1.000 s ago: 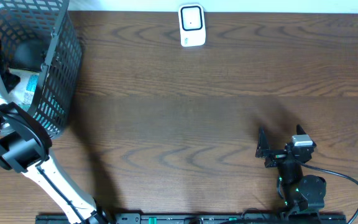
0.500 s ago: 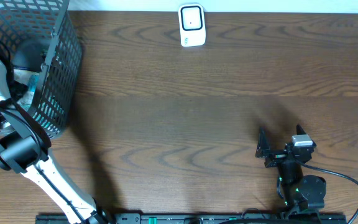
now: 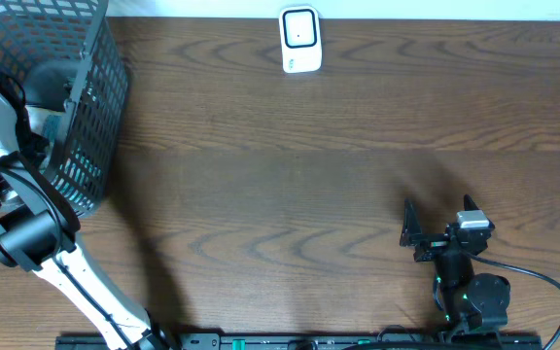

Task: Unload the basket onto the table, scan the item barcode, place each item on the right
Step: 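Reach into the basket and grasp the small orange box with the left gripper, then carry the orange box to the scanner and release it on the table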

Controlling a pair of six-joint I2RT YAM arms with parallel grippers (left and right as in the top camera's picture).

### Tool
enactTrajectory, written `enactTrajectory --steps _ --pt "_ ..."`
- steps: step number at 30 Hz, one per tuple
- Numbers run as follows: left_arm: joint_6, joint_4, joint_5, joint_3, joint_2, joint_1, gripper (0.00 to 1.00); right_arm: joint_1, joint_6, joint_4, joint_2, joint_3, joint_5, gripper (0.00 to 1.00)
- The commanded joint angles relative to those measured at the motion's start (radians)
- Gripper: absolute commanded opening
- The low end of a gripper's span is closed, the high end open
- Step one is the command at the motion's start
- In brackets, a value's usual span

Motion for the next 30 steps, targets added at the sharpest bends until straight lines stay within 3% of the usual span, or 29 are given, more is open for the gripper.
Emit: enactTrajectory --steps 1,9,21,25,30 --pt "0.053 0.001 0.028 -0.014 0.002 0.003 0.08 -0.005 0.01 -0.004 -0.003 -0.002 0.001 0.99" --pt "0.077 -0.047 0.036 0.052 -0.1 0.003 0.07 -0.005 0.01 -0.004 -0.003 -0.002 0.001 0.99" --pt "0.034 0.044 0.066 0.052 -0.541 0.003 0.07 -0.005 0.01 -0.004 -0.003 -0.002 0.001 0.99" --pt "0.034 0.158 0.275 0.052 -0.685 0.003 0.07 -0.005 0.01 -0.004 -0.003 -0.002 0.001 0.99" --pt "0.034 0.344 0.708 0.052 -0.81 -0.034 0.07 -0.005 0.01 -0.004 -0.003 -0.002 0.001 0.99"
